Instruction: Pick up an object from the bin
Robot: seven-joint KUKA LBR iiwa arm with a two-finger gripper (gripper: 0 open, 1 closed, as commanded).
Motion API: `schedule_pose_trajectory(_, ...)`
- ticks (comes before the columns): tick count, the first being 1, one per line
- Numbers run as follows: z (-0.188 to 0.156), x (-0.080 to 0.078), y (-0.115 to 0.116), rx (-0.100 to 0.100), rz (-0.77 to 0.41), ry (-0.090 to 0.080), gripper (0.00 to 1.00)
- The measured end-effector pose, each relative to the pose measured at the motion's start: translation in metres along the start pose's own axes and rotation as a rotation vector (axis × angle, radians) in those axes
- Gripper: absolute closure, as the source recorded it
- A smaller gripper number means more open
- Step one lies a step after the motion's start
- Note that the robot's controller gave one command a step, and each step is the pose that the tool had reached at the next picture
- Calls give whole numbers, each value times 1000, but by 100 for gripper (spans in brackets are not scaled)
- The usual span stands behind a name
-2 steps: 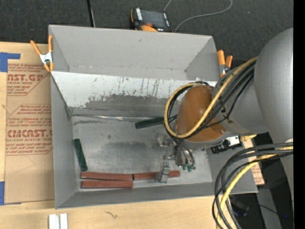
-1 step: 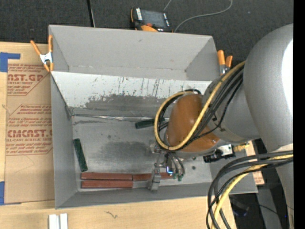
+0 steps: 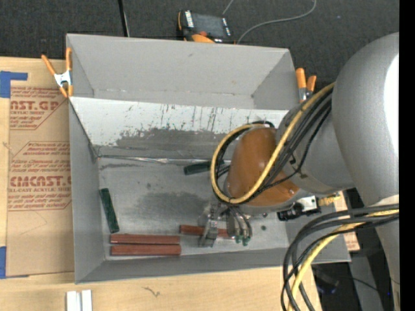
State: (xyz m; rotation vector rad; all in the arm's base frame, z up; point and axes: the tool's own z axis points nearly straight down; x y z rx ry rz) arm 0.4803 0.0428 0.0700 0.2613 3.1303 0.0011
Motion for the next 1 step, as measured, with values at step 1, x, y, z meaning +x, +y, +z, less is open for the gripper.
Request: schedule_pose_trajectory(1, -177, -5, 2, -1, -91, -7, 100)
